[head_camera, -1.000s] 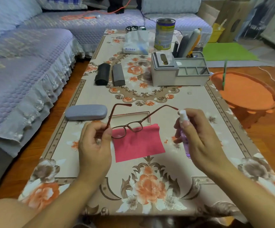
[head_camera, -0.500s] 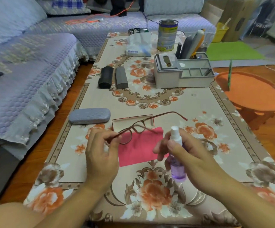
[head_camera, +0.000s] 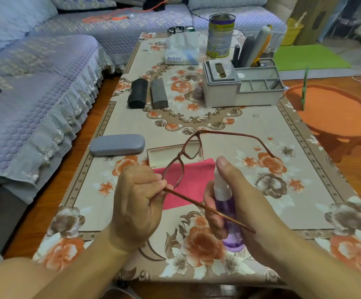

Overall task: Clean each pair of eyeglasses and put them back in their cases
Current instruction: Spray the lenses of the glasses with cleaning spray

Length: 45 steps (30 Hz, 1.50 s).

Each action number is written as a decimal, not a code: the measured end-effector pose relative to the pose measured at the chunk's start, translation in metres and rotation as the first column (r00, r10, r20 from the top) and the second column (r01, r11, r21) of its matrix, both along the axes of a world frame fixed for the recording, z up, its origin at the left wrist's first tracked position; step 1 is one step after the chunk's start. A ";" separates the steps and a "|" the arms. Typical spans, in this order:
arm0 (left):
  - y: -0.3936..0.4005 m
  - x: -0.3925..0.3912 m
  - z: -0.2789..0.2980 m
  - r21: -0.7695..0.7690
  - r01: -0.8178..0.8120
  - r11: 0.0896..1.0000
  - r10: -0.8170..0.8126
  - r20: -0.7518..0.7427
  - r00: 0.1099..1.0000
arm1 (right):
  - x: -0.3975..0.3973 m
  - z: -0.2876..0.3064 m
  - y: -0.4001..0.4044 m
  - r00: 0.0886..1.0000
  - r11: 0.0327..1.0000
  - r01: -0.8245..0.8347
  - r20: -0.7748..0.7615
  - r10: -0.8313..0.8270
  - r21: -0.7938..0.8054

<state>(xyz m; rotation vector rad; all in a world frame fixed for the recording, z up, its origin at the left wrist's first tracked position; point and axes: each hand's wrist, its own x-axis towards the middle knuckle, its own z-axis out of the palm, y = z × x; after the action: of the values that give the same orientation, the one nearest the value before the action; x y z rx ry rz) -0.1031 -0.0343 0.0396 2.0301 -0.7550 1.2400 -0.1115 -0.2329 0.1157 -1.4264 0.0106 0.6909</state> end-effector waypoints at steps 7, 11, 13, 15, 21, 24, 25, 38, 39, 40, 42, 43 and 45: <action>0.001 -0.001 -0.001 0.008 0.011 1.000 -0.011 -0.007 1.000 | -0.003 -0.006 -0.005 0.995 1.000 -0.021 0.096 0.021 -0.006; -0.002 -0.002 -0.001 0.012 0.007 1.000 -0.007 -0.009 1.000 | -0.003 -0.008 -0.006 0.991 0.996 -0.005 0.130 0.016 -0.088; -0.002 -0.001 0.000 0.017 0.009 1.000 -0.009 -0.007 1.000 | -0.002 -0.009 -0.005 0.987 0.990 -0.006 0.160 0.028 -0.138; -0.001 -0.001 -0.001 0.021 0.004 1.000 -0.004 -0.009 1.000 | -0.003 -0.010 -0.005 0.982 0.985 0.016 0.189 0.016 -0.169; 0.000 -0.001 -0.001 0.007 -0.003 1.000 0.003 -0.012 1.000 | 0.008 -0.007 -0.019 0.915 0.949 0.270 0.349 -0.200 -0.164; 0.002 -0.002 0.000 -0.001 -0.009 1.000 0.009 -0.013 1.000 | 0.016 -0.008 -0.028 0.879 0.917 0.364 0.386 -0.280 -0.164; 0.002 -0.002 0.000 -0.001 -0.010 1.000 0.010 -0.013 1.000 | 0.018 -0.008 -0.029 0.874 0.912 0.374 0.394 -0.285 -0.170; -0.005 -0.005 0.013 -0.405 -0.205 0.891 0.010 -0.433 0.901 | 0.014 -0.013 -0.030 0.814 0.903 0.389 0.527 -0.244 -0.181; -0.006 -0.003 0.019 -0.494 -0.313 0.811 -0.035 -0.575 0.818 | 0.012 -0.014 -0.029 0.809 0.901 0.388 0.541 -0.232 -0.193; -0.007 -0.001 0.025 -0.578 -0.392 0.716 -0.143 -0.671 0.728 | 0.010 -0.015 -0.027 0.800 0.898 0.387 0.561 -0.213 -0.211; -0.006 0.006 0.035 -0.735 -0.497 0.461 -0.469 -0.677 0.567 | 0.003 -0.017 -0.021 0.778 0.895 0.378 0.604 -0.170 -0.235; -0.006 0.010 0.039 -0.771 -0.541 0.335 -0.609 -0.615 0.500 | 0.000 -0.018 -0.017 0.770 0.899 0.364 0.622 -0.143 -0.244; -0.007 0.013 0.044 -0.771 -0.606 0.195 -0.762 -0.508 0.401 | -0.006 -0.022 -0.009 0.757 0.901 0.336 0.647 -0.086 -0.274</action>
<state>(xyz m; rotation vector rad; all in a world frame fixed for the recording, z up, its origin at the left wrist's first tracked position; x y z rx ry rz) -0.0903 -0.0408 0.0836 0.9684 0.5404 -0.0014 -0.1170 -0.2421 0.0938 -1.9417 -0.2207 -0.0176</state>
